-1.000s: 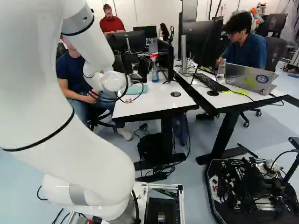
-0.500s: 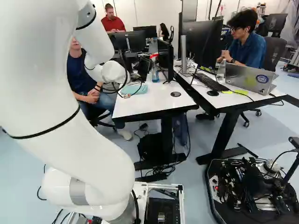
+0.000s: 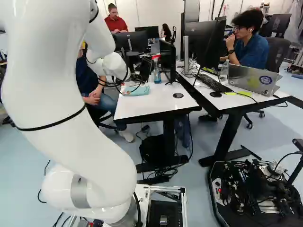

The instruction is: Clean the table with the green towel

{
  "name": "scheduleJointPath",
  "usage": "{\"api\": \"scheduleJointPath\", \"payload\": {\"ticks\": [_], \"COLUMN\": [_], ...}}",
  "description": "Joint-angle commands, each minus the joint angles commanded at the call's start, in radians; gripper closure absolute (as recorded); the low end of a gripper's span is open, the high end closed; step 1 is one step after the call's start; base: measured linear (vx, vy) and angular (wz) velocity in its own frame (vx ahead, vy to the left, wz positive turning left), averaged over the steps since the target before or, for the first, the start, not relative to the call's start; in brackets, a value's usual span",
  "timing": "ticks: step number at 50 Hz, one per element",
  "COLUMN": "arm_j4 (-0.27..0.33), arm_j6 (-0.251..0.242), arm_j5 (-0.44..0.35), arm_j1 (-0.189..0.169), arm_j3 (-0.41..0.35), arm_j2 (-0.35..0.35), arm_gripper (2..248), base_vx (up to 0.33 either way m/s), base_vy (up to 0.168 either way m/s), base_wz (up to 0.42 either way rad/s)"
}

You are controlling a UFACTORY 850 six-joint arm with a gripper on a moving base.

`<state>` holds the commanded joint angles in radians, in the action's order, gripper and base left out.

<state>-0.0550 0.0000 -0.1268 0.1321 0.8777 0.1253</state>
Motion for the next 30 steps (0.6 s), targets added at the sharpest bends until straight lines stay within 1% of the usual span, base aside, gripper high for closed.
{"api": "scheduleJointPath", "payload": {"ticks": [12,30], "arm_j4": [-0.013,-0.015], "arm_j6": [0.000,0.000], "arm_j5": [0.086,0.100], "arm_j1": [0.009,0.021], "arm_j3": [0.066,0.166], "arm_j2": [0.033,0.084], "arm_gripper": [3,3], "base_vx": [0.000,0.000], "base_vy": [0.000,0.000], "base_wz": [0.000,0.000]}}
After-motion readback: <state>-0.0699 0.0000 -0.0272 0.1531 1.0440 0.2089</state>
